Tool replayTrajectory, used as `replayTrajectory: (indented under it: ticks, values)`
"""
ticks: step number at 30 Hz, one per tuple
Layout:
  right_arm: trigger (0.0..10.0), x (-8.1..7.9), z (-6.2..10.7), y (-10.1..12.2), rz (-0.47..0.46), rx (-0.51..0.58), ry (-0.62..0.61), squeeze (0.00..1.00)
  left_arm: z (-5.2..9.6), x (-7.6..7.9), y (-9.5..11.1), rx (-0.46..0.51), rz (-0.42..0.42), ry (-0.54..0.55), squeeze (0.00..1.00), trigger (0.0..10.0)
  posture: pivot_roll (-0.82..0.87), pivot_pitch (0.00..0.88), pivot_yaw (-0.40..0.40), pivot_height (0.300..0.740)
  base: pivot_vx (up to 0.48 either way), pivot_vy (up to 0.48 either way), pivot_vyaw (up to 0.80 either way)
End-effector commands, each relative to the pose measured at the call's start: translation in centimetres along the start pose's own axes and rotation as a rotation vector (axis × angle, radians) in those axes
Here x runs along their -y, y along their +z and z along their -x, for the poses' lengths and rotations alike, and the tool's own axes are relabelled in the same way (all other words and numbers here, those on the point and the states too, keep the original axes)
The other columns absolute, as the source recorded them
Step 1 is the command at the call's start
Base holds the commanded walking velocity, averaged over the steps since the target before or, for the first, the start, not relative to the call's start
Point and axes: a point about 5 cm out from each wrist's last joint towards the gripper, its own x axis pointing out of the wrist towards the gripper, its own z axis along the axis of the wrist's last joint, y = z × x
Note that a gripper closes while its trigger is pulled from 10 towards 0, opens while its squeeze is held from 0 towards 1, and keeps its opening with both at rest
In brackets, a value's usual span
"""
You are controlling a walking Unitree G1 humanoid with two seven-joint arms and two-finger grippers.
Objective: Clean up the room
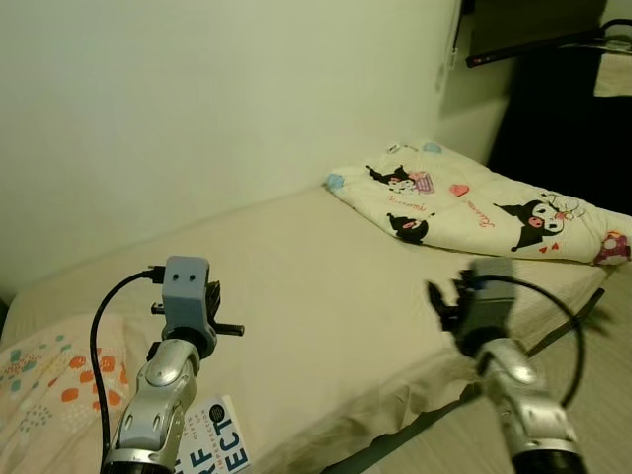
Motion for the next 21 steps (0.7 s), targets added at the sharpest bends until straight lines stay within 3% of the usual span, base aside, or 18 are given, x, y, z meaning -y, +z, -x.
replayTrajectory:
  ticks: [1, 2, 5, 6, 8, 12, 17, 21]
  values:
    - [10.0, 0.1, 0.0, -0.6, -0.03, -0.029, 0.0, 0.0, 0.1, 0.0, 0.4, 0.021, -0.004, -0.006, 0.0, 10.0, -0.1, 0.022, 0.013, 0.732, 0.0, 0.0, 0.0]
    - [10.0, 0.8, 0.2, -0.9, -0.024, -0.047, -0.013, 0.0, 0.1, 0.0, 0.5, 0.027, 0.0, -0.008, 0.0, 10.0, -0.1, 0.022, 0.013, 0.732, 0.0, 0.0, 0.0]
    - [10.0, 0.8, 0.2, -0.9, -0.024, -0.047, -0.013, 0.0, 0.1, 0.0, 0.5, 0.027, 0.0, -0.008, 0.0, 10.0, -0.1, 0.022, 0.013, 0.732, 0.0, 0.0, 0.0]
    - [10.0, 2.8, 0.4, -1.3, -0.027, -0.087, -0.055, 0.0, 0.1, -0.1, 0.6, 0.034, 0.005, -0.008, 0.0, 10.0, -0.09, 0.021, 0.01, 0.732, 0.0, 0.0, 0.0]
    - [10.0, 2.8, 0.4, -1.3, -0.027, -0.087, -0.055, 0.0, 0.1, -0.1, 0.6, 0.034, 0.005, -0.008, 0.0, 10.0, -0.09, 0.021, 0.01, 0.732, 0.0, 0.0, 0.0]
    - [10.0, 5.6, 0.4, -1.9, -0.023, -0.161, -0.111, 0.0, 0.2, -0.1, 0.6, 0.032, 0.003, -0.007, 0.0, 10.0, -0.09, 0.021, 0.008, 0.732, 0.0, 0.0, 0.0]
    - [10.0, 6.7, 0.5, -2.1, -0.052, -0.176, -0.168, 0.0, 0.2, 0.0, 0.6, 0.03, -0.001, -0.012, 0.0, 10.0, -0.09, 0.021, 0.006, 0.732, 0.0, 0.0, 0.0]
    - [10.0, 6.9, 0.6, -2.8, -0.002, -0.2, -0.204, 0.0, 0.3, -0.1, 0.6, 0.026, -0.001, -0.007, 0.0, 10.0, -0.08, 0.024, 0.007, 0.732, 0.0, 0.0, 0.0]
